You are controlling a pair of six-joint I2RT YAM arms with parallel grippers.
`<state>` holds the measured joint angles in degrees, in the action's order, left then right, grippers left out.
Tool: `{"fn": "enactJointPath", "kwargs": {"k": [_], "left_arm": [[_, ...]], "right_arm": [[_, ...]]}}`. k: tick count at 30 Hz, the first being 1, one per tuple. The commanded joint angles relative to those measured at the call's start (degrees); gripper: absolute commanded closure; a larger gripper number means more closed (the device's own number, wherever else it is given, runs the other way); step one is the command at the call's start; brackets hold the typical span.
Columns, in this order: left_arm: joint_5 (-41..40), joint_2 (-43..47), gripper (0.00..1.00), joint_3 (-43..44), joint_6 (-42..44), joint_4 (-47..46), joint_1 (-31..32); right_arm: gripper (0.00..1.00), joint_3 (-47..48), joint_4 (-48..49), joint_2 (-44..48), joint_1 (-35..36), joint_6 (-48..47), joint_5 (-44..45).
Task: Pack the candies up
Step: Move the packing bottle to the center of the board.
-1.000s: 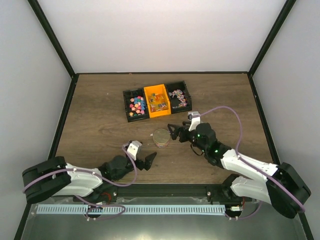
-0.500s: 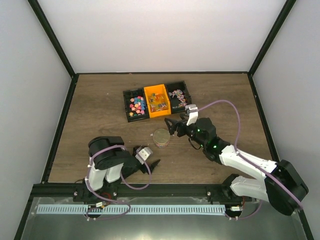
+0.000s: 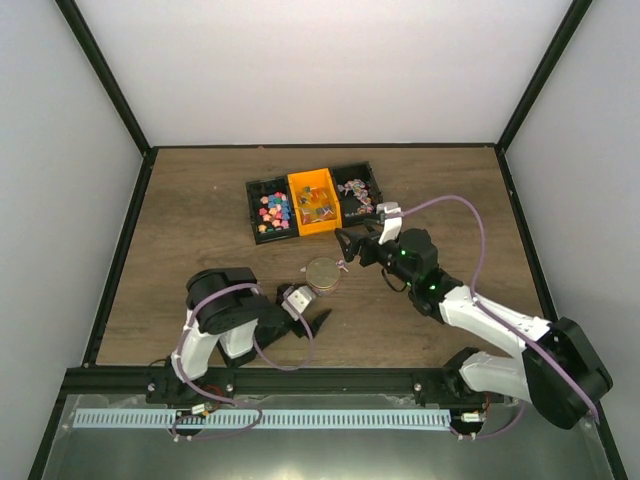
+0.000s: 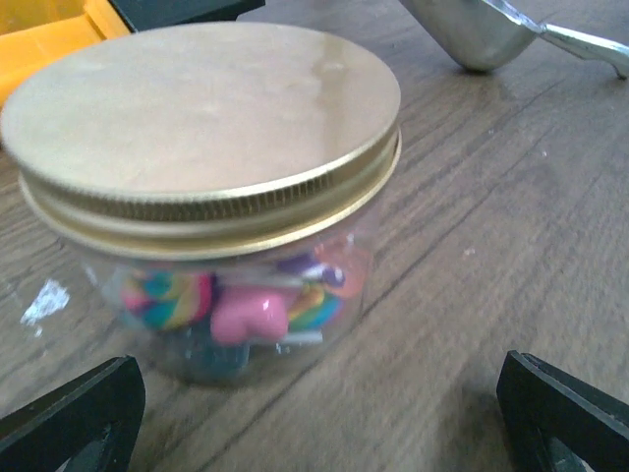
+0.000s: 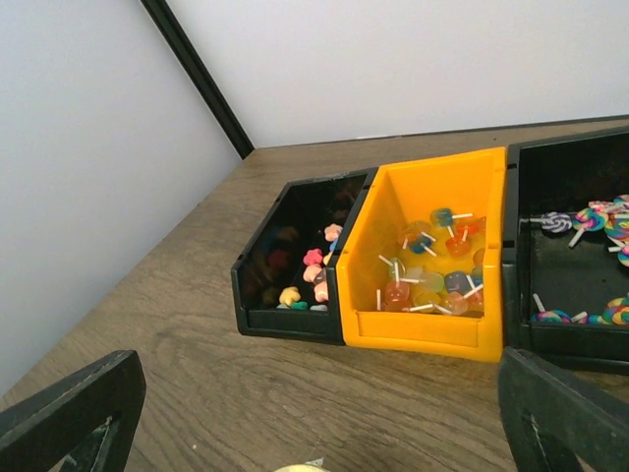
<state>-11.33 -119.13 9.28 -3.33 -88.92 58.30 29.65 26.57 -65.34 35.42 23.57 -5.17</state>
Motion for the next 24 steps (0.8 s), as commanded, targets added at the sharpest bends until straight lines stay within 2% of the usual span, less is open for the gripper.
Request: {"fn": "enactJointPath", "kwargs": {"k": [1,5,9,16,24], "left_arm": [[4.1,-7.4,0.00,0.7,3.5,-12.8,-2.4],[3.1,-7.4,0.00,1.6,1.3,-12.7,-6.4],[8.7,-8.0,0.00,2.8,0.7,-12.7,-10.7],[15.0,-9.7,0.00,6.0,4.5,-12.7,-11.3],[21.3,-12.7,0.00,9.5,3.8,-12.7,-13.9]], "right_arm": [[0.00,2.4,1.5,-1.6,-1.4,-1.3,-1.4],[0.00,2.4,1.8,-2.4,-2.6,-1.2,-2.1],[0.00,2.6,2.5,-3.5,-2.9,-1.3,-2.8],[0.00,3.7,2.7,-6.4,-3.3,-2.2,-3.2],[0.00,4.2,3.1,-8.9,-4.4,-2.5,-4.4]]}}
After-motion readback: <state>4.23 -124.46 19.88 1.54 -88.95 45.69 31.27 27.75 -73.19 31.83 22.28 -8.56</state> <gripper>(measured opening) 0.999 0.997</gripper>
